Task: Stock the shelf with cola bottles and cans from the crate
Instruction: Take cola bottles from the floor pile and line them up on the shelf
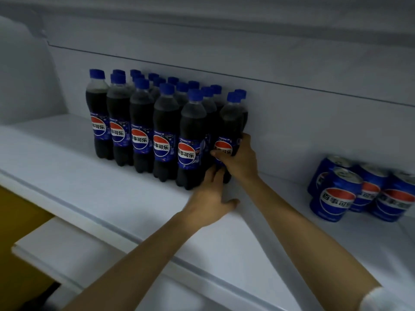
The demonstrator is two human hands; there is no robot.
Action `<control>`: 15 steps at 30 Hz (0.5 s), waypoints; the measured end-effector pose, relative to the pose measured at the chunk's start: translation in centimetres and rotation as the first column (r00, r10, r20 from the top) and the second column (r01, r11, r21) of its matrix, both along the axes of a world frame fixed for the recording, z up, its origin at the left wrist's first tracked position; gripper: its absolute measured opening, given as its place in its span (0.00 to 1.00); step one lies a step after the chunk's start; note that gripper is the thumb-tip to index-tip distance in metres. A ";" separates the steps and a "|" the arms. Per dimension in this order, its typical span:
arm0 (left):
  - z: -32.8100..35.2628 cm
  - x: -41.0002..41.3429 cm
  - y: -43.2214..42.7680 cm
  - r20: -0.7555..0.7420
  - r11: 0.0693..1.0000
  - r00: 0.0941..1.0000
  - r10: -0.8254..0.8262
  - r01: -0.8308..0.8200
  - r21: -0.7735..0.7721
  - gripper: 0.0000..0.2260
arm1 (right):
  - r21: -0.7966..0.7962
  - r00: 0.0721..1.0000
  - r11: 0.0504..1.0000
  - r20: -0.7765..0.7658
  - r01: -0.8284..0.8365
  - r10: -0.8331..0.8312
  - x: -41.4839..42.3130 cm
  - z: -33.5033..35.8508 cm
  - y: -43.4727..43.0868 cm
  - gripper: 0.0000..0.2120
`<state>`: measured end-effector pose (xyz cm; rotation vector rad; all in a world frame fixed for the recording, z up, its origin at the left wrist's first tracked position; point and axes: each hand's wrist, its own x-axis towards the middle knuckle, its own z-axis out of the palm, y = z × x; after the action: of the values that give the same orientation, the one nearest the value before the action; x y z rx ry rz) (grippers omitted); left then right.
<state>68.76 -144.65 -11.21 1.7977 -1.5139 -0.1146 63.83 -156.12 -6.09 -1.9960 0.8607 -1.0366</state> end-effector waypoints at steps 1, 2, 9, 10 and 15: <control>0.0 -0.1 -0.2 -0.005 1.000 1.000 0.002 -0.002 0.002 0.34 | -0.012 1.000 1.000 -0.001 0.005 -0.005 -0.1 -0.4 -0.1 0.38; -0.1 -0.2 -0.4 -0.004 1.000 1.000 0.006 -0.006 0.008 0.34 | -0.022 1.000 1.000 -0.014 0.011 -0.012 -0.3 -0.9 -0.1 0.37; 1.1 -0.2 -0.2 -0.066 0.990 0.998 -0.020 0.029 0.138 0.34 | 0.003 0.999 1.000 -0.040 0.031 -0.030 -0.2 -1.1 0.2 0.33; 1.5 -0.1 -0.1 -0.093 0.988 0.995 -0.025 0.038 0.149 0.33 | 0.006 0.998 0.999 -0.048 0.037 -0.036 -0.2 -1.0 0.4 0.33; 1.9 0.5 2.0 -0.138 0.991 0.989 -0.045 0.061 0.115 0.34 | 0.147 0.997 0.986 -0.019 0.079 -0.077 -1.4 -0.8 3.3 0.33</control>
<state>69.31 -142.70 -9.30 1.8041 -1.4854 -0.3528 62.39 -152.81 -6.90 -1.8599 1.0003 -0.9740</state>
